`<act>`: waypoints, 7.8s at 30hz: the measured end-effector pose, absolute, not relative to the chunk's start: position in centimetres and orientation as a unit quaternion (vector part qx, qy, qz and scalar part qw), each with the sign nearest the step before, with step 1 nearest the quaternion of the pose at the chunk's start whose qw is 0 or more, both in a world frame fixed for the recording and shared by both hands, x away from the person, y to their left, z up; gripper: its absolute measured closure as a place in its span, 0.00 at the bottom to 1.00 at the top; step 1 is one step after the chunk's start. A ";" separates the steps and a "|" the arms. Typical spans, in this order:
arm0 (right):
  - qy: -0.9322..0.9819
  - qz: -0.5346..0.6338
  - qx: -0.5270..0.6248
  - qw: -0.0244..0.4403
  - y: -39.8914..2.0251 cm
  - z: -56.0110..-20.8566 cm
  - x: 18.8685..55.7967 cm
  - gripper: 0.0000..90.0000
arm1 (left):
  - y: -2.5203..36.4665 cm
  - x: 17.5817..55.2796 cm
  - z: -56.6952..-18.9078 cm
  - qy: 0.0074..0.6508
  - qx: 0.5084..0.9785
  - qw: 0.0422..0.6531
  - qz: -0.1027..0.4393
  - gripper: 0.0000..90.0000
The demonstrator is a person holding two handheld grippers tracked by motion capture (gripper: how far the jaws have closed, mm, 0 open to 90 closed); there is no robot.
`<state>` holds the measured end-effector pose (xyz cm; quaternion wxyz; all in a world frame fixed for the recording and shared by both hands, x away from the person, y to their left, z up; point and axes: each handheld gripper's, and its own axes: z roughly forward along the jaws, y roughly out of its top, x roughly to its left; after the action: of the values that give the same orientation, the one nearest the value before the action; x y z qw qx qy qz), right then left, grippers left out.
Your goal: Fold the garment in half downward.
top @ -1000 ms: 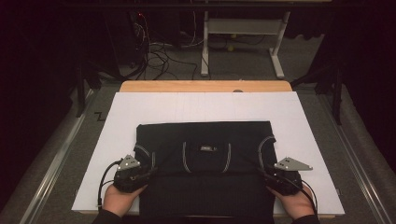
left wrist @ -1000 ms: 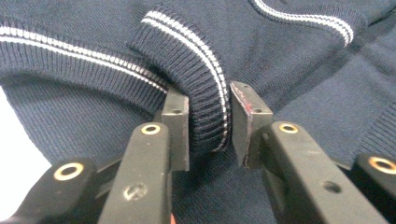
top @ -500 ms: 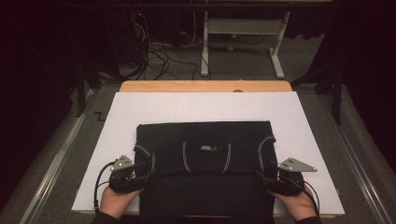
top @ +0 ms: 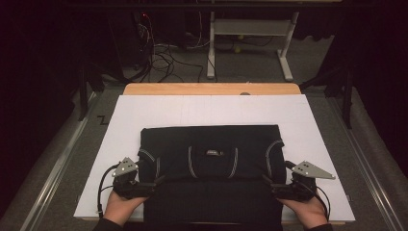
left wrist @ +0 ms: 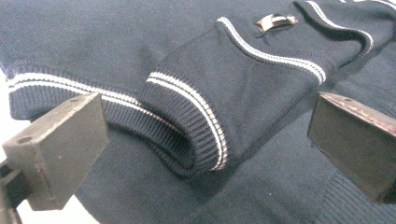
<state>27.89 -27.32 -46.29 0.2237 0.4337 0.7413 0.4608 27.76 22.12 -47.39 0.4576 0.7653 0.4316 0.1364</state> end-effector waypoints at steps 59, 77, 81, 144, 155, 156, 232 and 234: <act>0.764 0.452 0.407 0.214 -20.1 -42.8 35.5 0.02 | 15.6 35.9 -42.6 0.421 0.771 0.466 0.108 0.00; 0.801 0.398 0.418 0.157 -18.3 -44.5 38.0 0.31 | 13.1 39.1 -45.6 0.433 0.817 0.374 0.066 0.19; 0.805 0.383 0.428 0.151 -18.1 -45.3 38.0 0.40 | 12.8 39.1 -46.2 0.437 0.824 0.355 0.064 0.26; 0.813 0.482 0.287 0.153 -21.3 -43.9 23.1 0.92 | 14.9 22.1 -44.7 0.321 0.813 0.479 0.074 0.82; 0.832 0.458 0.282 0.135 -21.5 -45.0 21.5 0.91 | 14.5 20.5 -45.8 0.316 0.825 0.466 0.052 0.81; 0.832 0.458 0.283 0.132 -21.5 -45.0 21.5 0.91 | 14.4 20.4 -45.7 0.313 0.825 0.468 0.049 0.81; 0.803 0.473 0.317 0.173 -17.4 -45.8 23.5 0.00 | 24.9 29.6 -47.2 0.451 0.751 0.468 0.118 0.00; 0.806 0.474 0.311 0.170 -16.6 -45.8 23.4 0.00 | 24.9 30.0 -47.1 0.449 0.751 0.469 0.118 0.00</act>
<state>23.37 -16.63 -45.85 0.1700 0.3109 0.8063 0.4737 29.96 24.91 -47.12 0.4690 0.7512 0.4493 0.1178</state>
